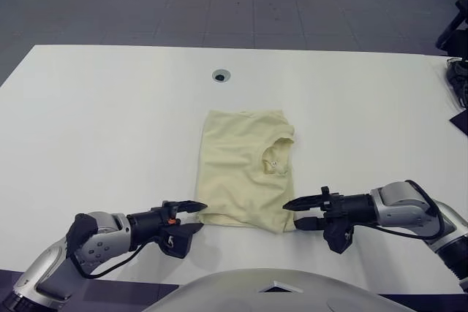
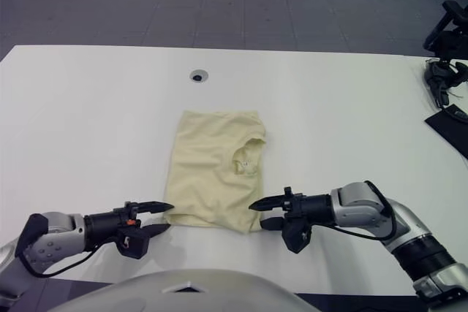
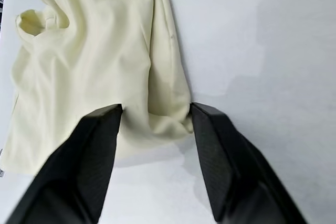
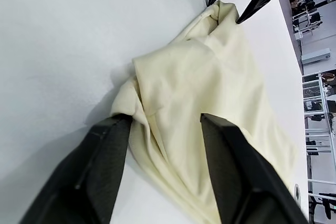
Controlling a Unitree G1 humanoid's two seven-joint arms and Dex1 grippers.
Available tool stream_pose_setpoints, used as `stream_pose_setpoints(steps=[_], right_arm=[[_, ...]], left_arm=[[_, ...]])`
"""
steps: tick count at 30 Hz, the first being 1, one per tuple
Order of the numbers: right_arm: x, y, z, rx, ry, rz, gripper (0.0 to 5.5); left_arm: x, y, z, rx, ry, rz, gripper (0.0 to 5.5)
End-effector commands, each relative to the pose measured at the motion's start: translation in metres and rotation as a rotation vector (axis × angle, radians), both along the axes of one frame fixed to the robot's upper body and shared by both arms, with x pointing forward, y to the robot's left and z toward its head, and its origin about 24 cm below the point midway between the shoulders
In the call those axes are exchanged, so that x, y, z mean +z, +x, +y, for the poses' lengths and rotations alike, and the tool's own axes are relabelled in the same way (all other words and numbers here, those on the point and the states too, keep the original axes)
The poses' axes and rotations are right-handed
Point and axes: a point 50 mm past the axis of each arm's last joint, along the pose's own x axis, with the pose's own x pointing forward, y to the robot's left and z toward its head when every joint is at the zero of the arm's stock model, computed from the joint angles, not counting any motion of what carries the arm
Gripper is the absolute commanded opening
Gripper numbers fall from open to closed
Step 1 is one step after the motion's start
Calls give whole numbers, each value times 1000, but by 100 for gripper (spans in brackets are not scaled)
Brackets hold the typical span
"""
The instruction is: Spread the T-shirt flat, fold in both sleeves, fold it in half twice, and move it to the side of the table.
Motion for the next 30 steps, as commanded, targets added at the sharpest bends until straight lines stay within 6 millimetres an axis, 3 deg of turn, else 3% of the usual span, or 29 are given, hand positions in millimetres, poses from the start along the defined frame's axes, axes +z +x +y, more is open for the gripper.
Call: stream_pose_setpoints(steps=[1,10,24,28,30], right_arm=[[1,0,6,18,15,11,178],[-3,3,7,-2,7,39,15],[-7,2,6,-42,-24,118,1],[-7,1,6,-39,-31,129,0],[-8,0,6,-39,-38,136,0]], left_arm=[[-9,-5,5,-3,64,59,160],[-12,-3,9,5,82,50,0],[-11,1,14,45,63,59,0],[-8,1,12,55,44,60,68],[2,6,13,54,23,18,84]])
